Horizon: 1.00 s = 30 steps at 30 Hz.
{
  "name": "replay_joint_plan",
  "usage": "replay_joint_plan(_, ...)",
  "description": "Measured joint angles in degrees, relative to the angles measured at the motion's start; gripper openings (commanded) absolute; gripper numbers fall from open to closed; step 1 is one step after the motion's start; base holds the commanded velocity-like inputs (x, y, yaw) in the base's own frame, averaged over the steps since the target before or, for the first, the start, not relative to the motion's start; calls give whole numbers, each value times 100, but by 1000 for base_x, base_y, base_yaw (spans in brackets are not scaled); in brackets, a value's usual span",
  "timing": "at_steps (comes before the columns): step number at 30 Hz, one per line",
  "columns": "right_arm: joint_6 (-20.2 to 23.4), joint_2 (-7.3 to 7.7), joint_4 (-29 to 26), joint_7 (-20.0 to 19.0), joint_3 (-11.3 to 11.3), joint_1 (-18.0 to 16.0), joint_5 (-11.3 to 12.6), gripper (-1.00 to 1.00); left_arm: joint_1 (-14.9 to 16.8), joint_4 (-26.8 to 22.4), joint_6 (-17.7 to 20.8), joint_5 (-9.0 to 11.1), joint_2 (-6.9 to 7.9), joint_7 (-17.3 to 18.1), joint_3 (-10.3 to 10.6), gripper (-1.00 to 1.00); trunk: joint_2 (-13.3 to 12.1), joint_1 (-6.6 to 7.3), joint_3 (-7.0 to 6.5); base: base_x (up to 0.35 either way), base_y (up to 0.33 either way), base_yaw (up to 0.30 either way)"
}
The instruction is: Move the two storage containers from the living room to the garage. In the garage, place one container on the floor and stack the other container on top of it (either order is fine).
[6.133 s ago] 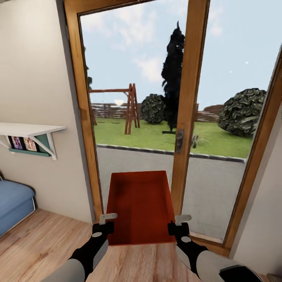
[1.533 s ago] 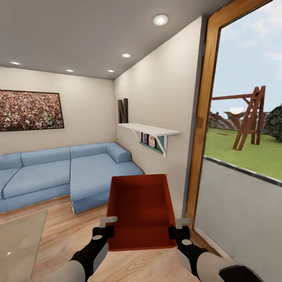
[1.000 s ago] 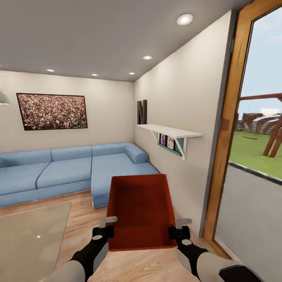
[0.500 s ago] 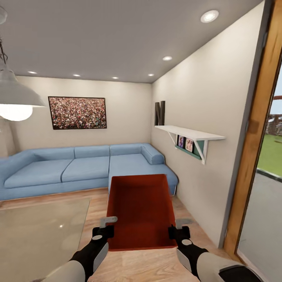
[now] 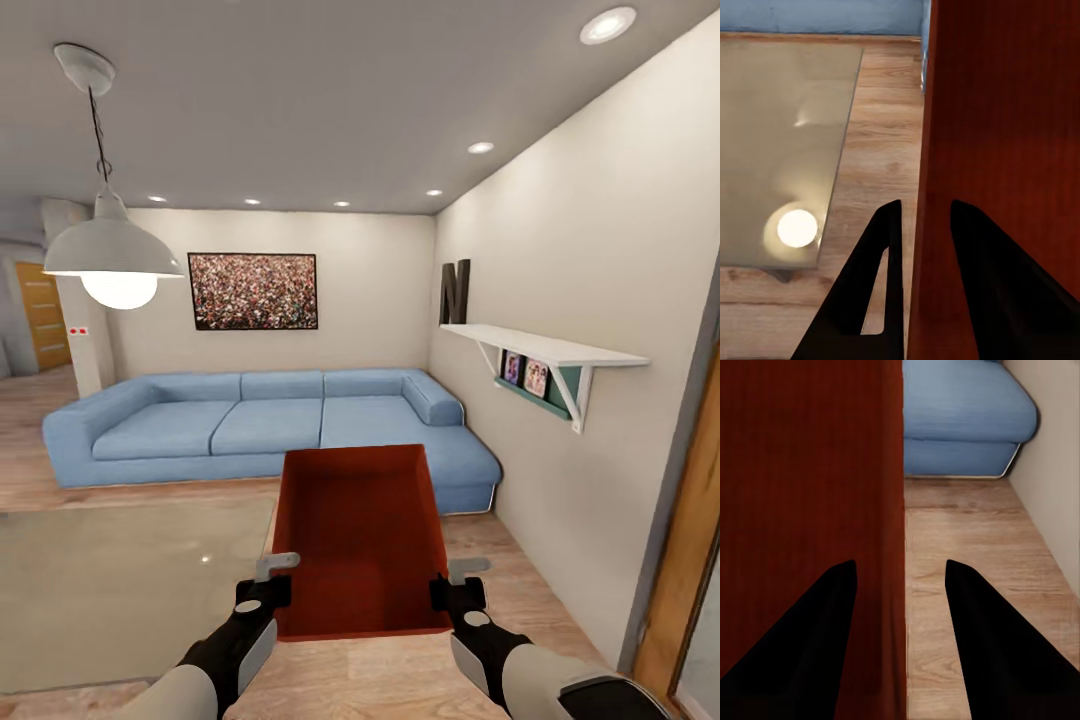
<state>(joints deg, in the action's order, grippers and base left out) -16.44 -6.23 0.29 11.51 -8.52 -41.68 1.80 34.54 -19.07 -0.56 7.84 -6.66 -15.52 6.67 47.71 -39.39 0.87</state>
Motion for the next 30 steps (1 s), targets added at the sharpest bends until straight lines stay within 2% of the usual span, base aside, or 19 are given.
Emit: replay_joint_plan(30,-2,3,0,-6,1,-3,3,-100,3,-1,0,-2,-3,-3,-2,-100,5,0,-72,0,0,300)
